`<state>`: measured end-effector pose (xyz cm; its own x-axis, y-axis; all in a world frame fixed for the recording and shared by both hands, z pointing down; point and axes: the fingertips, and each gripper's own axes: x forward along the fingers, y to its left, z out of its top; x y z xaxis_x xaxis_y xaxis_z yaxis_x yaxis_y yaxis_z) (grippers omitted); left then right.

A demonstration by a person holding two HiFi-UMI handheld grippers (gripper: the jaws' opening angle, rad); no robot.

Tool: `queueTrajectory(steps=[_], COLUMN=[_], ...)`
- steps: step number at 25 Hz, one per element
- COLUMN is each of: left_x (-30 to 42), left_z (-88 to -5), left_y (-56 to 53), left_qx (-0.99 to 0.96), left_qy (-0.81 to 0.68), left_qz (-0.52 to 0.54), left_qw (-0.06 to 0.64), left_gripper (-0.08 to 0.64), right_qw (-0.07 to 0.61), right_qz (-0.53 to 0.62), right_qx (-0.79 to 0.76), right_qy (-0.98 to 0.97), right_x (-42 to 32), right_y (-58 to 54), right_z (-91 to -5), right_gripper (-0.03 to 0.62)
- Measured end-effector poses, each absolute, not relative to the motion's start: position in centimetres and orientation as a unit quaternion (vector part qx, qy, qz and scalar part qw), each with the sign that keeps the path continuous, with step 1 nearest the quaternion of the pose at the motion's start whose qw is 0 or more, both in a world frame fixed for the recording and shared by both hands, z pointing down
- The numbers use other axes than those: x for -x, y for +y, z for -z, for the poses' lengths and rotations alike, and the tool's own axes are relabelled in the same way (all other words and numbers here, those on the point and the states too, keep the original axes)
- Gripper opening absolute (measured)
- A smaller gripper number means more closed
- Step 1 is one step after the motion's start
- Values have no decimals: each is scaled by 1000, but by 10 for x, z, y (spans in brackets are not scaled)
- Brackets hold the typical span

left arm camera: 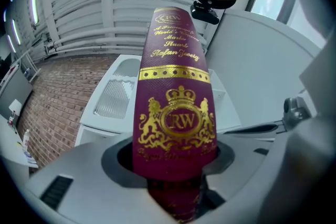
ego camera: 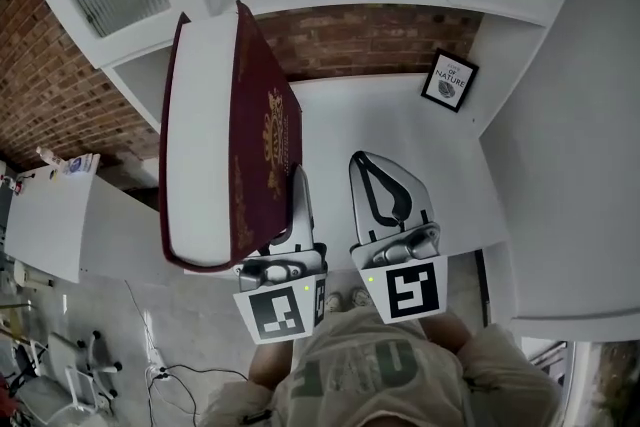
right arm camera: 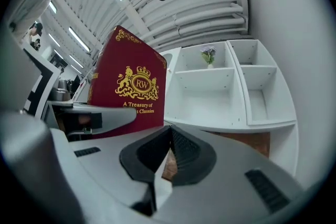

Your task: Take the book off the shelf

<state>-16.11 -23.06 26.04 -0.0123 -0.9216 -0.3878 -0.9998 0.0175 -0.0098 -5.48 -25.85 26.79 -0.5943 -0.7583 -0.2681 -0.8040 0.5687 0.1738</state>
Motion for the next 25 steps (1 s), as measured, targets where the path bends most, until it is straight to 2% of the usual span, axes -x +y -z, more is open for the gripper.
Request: queueTrajectory(steps=[11, 25], left_x=[162, 163], left_z=[-257, -268], left_y=[-235, -249], left_qx=[697, 700], left_qy=[687, 690], left_qz=[-135, -128], left_qw=[151, 128], left_gripper=[242, 241], right_qw=[86, 78], right_qz=[-132, -119], right_qx=[468, 480], right_qy=[870, 866], right_x=[46, 36], right_y=[-257, -270], right_z=[-275, -286], right_gripper=[14, 14])
